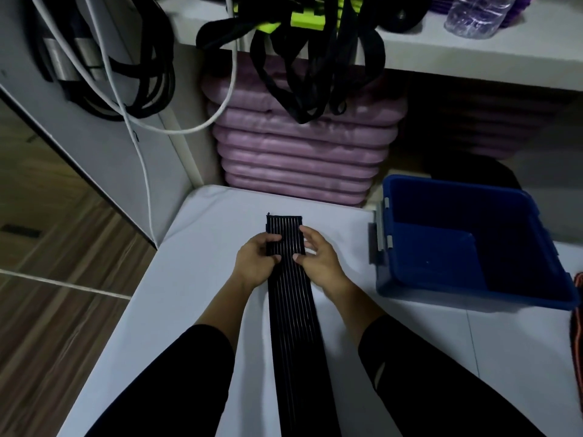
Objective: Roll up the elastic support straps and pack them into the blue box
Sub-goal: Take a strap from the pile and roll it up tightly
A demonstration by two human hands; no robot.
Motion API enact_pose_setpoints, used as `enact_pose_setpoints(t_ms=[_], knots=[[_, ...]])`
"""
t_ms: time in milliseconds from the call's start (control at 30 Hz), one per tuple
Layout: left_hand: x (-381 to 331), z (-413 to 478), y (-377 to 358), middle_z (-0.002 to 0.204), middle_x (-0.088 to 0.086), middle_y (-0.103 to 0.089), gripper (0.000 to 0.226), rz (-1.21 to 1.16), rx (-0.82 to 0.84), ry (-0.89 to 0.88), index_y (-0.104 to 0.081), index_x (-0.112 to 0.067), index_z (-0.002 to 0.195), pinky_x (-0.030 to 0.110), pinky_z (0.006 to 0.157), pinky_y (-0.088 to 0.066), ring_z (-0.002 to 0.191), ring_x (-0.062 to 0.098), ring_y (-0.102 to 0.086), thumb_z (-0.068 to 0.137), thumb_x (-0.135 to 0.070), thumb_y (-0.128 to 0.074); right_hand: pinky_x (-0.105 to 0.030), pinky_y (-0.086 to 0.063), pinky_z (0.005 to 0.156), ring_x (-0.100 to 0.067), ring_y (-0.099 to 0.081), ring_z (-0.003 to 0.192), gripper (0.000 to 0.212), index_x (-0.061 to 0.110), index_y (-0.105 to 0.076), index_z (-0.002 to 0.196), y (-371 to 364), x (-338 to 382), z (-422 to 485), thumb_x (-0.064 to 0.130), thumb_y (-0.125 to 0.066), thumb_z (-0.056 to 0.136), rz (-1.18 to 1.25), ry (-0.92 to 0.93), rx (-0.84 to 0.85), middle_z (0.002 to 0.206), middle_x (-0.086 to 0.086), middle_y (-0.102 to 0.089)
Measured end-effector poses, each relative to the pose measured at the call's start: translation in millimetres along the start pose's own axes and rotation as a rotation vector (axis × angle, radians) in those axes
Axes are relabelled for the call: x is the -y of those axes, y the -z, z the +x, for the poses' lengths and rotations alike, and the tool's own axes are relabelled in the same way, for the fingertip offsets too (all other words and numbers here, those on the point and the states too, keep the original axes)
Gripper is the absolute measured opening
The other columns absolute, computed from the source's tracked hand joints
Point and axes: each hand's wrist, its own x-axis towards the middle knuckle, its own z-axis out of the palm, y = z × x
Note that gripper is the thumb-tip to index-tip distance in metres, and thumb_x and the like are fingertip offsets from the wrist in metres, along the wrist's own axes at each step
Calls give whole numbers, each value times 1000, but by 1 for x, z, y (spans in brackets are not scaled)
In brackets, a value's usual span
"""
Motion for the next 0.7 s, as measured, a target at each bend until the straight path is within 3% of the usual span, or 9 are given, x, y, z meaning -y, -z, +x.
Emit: enact_pose_setpoints(t_ms=[67,167,300,400,567,700], knots=[[0,-7,0,108,-2,-57,41,-5,-11,-6,-58,-13,118,1,68,-41,95,12,-55,83,7,-56,-35,-44,103,-14,-49,117,59,30,-44,135,2,-3,-8,4,-62,85,-9,3,12,136,-5,-48],[2,-22,0,109,-4,-56,39,67,-68,-6,-58,-15,118,13,82,-39,94,10,-54,84,2,-58,-29,-46,97,-20,-50,122,56,25,-46,135,6,-8,-32,6,-64,85,-107,25,-12,136,-3,-51],[17,-63,-6,104,2,-62,37,109,-114,84,-56,-12,119,24,84,-45,90,16,-59,83,-2,-58,-34,-45,101,-19,-53,113,50,17,-49,133,13,-22,-82,10,-63,86,-244,11,-82,132,-3,-54],[27,-105,-16,92,-1,-61,37,120,-119,108,-56,-12,118,20,78,-43,81,14,-58,83,-3,-58,-41,-45,101,-23,-54,116,49,18,-49,134,11,-41,-121,15,-60,86,-332,-4,-59,132,-2,-55],[36,-150,-30,102,0,-63,43,105,-91,152,-54,-15,122,17,78,-40,86,11,-58,82,-2,-60,-37,-44,103,-21,-55,118,45,18,-55,130,3,-62,-156,11,-59,85,-430,44,-62,131,0,-57],[41,-165,-29,76,-3,-59,42,56,-52,155,-56,-14,120,18,83,-41,78,7,-57,81,3,-60,-32,-41,106,-18,-52,121,38,19,-62,122,7,-71,-162,9,-58,86,-527,85,-26,134,6,-55]])
